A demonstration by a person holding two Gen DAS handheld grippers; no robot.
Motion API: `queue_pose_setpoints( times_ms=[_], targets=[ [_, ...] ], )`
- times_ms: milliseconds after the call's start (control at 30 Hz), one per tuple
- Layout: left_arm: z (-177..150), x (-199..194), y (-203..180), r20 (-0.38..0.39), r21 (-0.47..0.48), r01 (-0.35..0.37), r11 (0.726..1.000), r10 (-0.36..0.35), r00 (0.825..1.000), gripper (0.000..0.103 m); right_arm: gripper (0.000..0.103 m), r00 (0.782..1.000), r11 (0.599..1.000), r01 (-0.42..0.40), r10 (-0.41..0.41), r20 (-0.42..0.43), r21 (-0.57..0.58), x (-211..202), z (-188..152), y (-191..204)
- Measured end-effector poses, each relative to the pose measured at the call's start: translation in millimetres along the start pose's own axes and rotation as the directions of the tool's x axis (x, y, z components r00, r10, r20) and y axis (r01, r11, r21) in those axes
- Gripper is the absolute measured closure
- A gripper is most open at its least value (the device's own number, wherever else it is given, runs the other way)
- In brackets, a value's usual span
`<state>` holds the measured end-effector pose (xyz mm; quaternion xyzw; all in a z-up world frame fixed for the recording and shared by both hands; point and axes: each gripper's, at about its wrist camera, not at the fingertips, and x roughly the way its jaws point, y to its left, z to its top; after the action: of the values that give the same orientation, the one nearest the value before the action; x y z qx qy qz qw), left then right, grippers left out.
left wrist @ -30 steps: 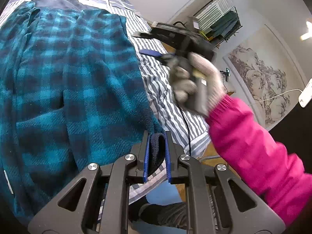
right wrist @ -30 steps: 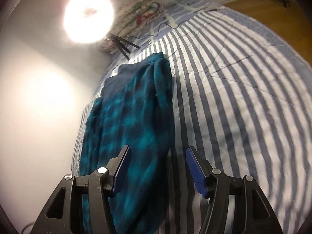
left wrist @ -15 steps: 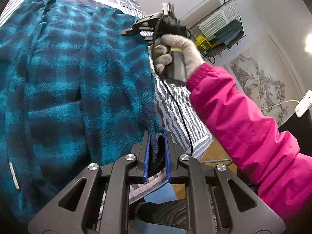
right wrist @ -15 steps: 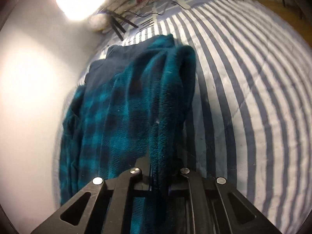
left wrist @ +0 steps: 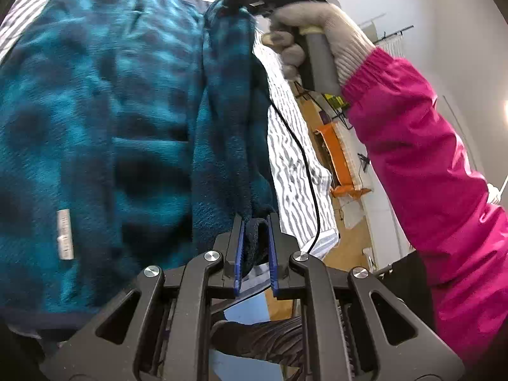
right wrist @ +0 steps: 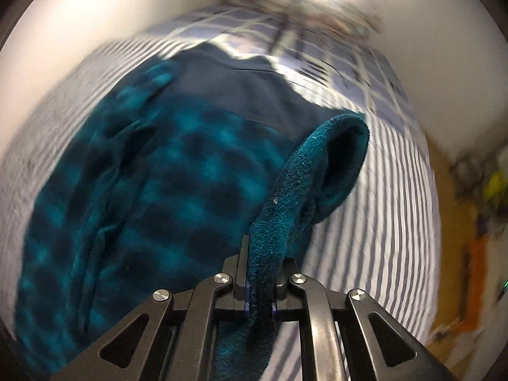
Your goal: Fold large clothes
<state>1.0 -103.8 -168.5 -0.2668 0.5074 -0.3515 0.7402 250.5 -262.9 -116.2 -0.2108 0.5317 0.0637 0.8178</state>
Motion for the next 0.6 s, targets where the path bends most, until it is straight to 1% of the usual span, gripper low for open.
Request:
queue_pose_setpoints(
  times_ms=[100,200,300,367,433,467,500,567,600],
  targets=[
    [-3,-6,11,0.015,-0.017,-0.02,1.0,0.021,1.0,0.092,0.097,0.999,0.993,0.035,-0.036,-0.009,-0.113,15,13,46],
    [-3,-8,19,0.016,-0.047,-0.049,0.998,0.05,0.999,0.092,0.097,0.999,0.986,0.033,-0.039,-0.037,-0.165,39,21,80],
    [-5,-9,30,0.016,-0.079,-0.073,0.994,0.074,0.997,0.092,0.097,0.997,0.981,0.047,-0.058,-0.055,-0.187,61,23,95],
    [-6,-8,29,0.015,-0.081,-0.08,0.993,0.082,0.997,0.092,0.097,0.998,0.985,0.04,-0.048,-0.042,-0.168,62,25,94],
    [-7,-5,26,0.011,-0.077,-0.084,0.994,0.085,0.996,0.092,0.093,0.999,0.992,-0.009,0.004,-0.035,-0.129,59,26,84],
    [-8,-4,23,0.011,-0.071,-0.085,0.994,0.086,0.996,0.092,0.087,0.998,0.993,-0.058,0.056,-0.03,-0.1,53,26,75],
    [-8,-5,18,0.012,-0.062,-0.089,0.994,0.09,0.996,0.092,0.079,0.994,0.991,-0.108,0.107,-0.021,-0.077,47,27,70],
    [-7,-1,14,0.014,-0.047,-0.096,0.994,0.096,0.995,0.092,0.071,0.969,0.969,-0.247,0.247,0.03,0.008,24,18,46],
    [-8,-1,11,0.017,-0.041,-0.1,0.994,0.101,0.995,0.092,0.071,0.949,0.948,-0.312,0.309,0.064,0.059,9,11,29]
  ],
)
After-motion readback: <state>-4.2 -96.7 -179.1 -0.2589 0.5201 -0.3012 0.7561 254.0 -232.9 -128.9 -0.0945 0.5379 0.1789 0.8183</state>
